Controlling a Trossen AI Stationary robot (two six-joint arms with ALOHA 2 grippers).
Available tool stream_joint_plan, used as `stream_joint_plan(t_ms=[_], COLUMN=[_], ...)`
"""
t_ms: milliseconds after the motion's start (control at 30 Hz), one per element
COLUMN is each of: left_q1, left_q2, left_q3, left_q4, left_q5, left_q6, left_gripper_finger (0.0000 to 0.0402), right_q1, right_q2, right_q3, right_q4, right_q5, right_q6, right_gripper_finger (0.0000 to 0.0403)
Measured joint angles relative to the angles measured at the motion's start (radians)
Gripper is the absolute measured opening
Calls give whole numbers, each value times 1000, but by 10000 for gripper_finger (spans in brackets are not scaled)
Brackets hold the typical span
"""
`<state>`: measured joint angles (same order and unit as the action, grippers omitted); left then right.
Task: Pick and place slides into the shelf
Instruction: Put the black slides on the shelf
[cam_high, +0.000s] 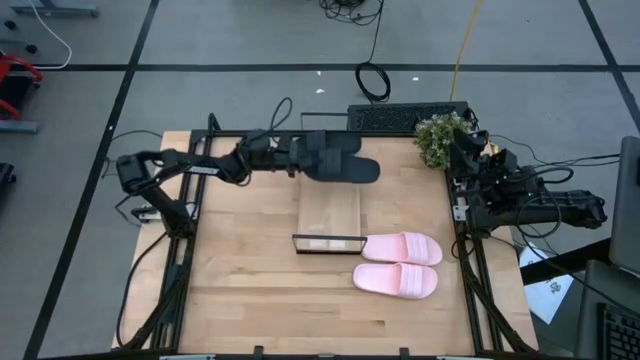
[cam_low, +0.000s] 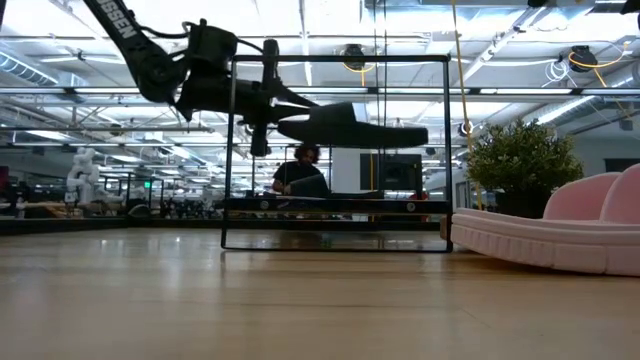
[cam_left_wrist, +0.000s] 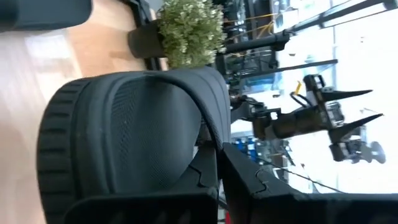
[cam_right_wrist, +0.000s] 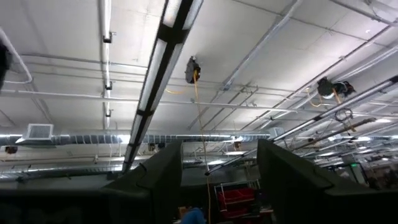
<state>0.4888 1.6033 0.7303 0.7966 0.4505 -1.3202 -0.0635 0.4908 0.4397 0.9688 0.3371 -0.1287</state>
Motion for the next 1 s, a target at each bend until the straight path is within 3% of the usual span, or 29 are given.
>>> stream_joint_plan(t_ms=[267, 567, 1000], left_q1=[-15, -38, -58], left_q2=[-54, -131, -117], left_q3=[-30, -180, -199], left_q4=[-159, -106, -74], left_q5=[-70, -198, -330], left_q6=[51, -19, 28], left_gripper_finger=[0, 0, 0], right_q1=[0, 0, 0], right_q2=[-2, -13, -13], right_q3=[0, 0, 0], right_q4=[1, 1, 0], right_q5=[59, 59, 59], right_q6=[-22, -38, -48], right_gripper_finger=[196, 196, 196])
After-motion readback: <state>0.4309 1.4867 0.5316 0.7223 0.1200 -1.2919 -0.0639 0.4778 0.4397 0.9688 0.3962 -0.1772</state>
